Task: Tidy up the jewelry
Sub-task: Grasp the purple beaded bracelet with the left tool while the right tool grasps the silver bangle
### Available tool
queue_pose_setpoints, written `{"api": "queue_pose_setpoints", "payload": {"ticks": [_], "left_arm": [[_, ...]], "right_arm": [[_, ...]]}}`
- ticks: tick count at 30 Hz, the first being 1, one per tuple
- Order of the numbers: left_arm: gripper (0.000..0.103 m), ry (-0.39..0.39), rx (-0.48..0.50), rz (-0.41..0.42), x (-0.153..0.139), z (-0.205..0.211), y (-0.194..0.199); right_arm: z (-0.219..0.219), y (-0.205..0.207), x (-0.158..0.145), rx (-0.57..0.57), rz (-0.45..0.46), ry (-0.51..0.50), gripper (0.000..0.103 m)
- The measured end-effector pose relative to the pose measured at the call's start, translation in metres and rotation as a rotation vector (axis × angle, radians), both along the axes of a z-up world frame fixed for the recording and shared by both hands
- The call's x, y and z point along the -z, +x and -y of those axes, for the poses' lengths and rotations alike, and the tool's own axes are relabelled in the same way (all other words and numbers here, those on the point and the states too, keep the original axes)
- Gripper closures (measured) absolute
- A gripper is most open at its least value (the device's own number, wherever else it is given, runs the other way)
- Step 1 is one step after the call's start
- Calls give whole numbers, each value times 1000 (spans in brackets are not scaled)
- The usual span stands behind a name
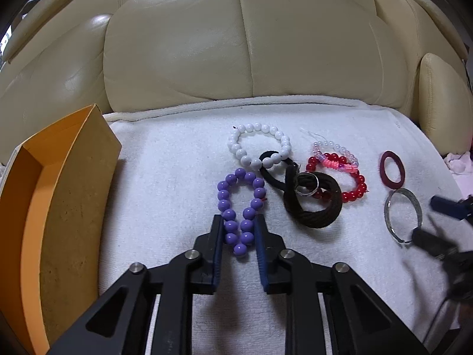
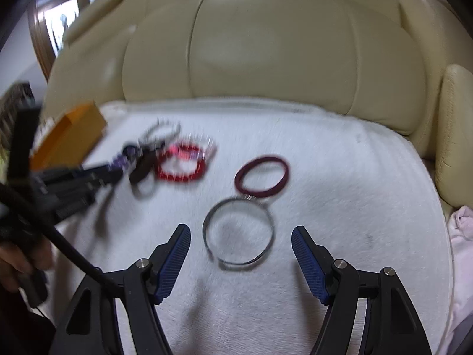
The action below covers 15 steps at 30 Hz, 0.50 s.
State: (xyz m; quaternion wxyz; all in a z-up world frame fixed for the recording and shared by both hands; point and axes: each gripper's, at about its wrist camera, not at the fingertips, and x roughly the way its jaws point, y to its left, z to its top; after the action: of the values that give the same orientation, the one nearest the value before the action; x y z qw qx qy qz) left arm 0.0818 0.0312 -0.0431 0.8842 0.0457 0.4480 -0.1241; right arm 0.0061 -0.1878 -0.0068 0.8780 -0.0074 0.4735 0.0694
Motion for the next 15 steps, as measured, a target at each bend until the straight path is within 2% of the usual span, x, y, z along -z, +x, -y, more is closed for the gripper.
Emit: {"api": "queue_pose_setpoints", "payload": {"ticks": [1, 4, 6, 9, 15], "left_arm": [[93, -1, 3, -1, -1, -1, 0], [94, -18, 12, -7, -4, -3, -5], [94, -28, 14, -13, -5, -5, -5], [94, -42, 15, -14, -7, -8, -4], [94, -71, 36, 15, -25, -13, -19]], "right_arm": [[-3, 0, 4, -3, -10, -24, 29], [-13, 0, 17, 1, -13, -123, 32], [-19, -2, 22, -6, 18, -187, 42], [-21, -7, 22, 3, 44, -206, 44], [-22, -8, 16, 18, 53, -178, 45]]}}
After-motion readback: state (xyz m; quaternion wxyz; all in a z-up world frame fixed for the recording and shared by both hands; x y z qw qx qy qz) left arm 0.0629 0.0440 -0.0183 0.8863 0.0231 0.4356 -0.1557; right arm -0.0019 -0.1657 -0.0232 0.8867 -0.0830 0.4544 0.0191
